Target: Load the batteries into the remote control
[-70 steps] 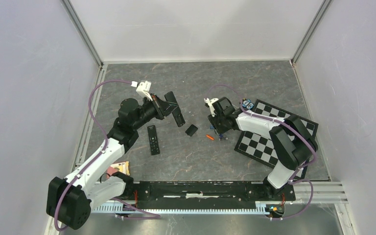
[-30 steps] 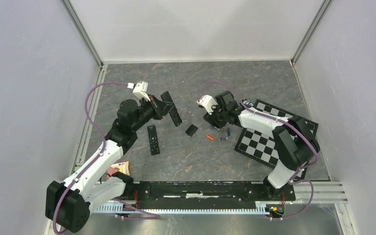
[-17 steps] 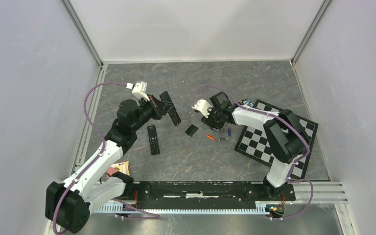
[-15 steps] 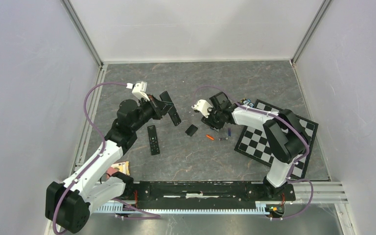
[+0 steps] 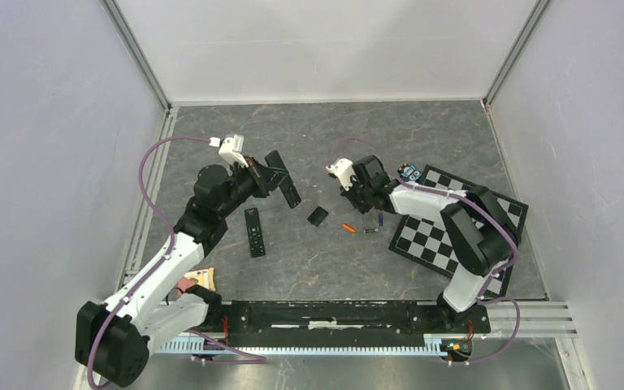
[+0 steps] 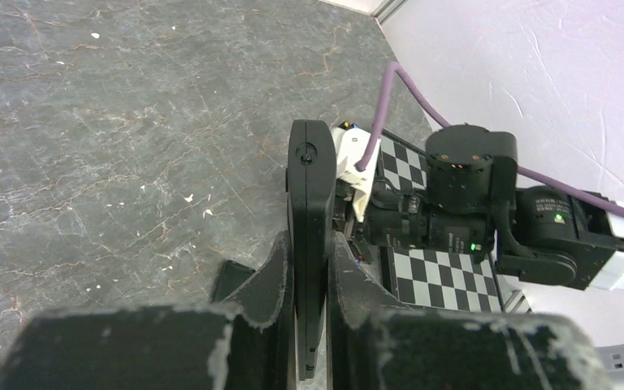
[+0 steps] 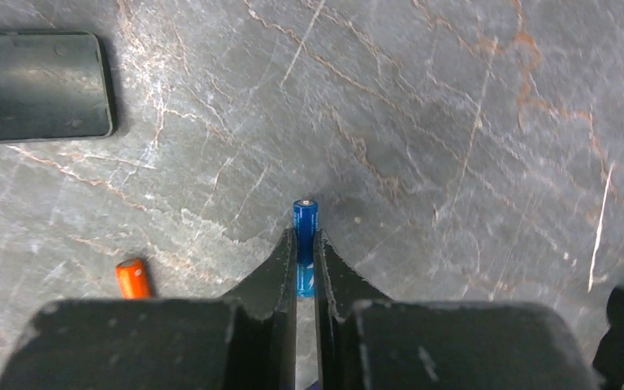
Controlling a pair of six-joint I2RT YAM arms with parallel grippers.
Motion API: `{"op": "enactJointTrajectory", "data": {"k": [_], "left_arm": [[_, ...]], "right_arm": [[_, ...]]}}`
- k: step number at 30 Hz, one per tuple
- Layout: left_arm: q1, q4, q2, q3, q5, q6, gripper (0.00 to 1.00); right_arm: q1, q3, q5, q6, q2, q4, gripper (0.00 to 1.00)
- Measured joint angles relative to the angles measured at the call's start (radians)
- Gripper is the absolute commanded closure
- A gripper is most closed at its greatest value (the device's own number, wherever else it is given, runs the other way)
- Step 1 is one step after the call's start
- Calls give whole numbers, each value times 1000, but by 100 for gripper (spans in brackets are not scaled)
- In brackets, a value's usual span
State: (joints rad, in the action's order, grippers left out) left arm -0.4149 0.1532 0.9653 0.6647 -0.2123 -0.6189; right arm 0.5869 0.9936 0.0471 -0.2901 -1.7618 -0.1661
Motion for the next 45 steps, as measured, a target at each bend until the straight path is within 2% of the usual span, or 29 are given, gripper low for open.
{"op": "enactJointTrajectory", "data": {"k": [5,13,16,20,26,33,45], "left_arm": [[0,35,11,0,-12,-2,98],[0,175,72,-23,-106,-56,98],[0,232,95,-34,-139,-103,98],[0,357,153,-39,-201,-197,98],[0,561,239,-50,-314,-372,98],[0,739,275,-58,-358,-544,98],[-4,820,285,-60,-370,-631,98]], "right_arm": [[0,-100,-6,174,129,95,90],[0,-181,2,438,460,247,89],[1,-246,35,536,601,339,88],[34,-298,83,638,713,431,87],[129,-299,127,692,780,496,86],[193,-283,124,657,782,497,85],[259,-239,79,607,724,482,84]]}}
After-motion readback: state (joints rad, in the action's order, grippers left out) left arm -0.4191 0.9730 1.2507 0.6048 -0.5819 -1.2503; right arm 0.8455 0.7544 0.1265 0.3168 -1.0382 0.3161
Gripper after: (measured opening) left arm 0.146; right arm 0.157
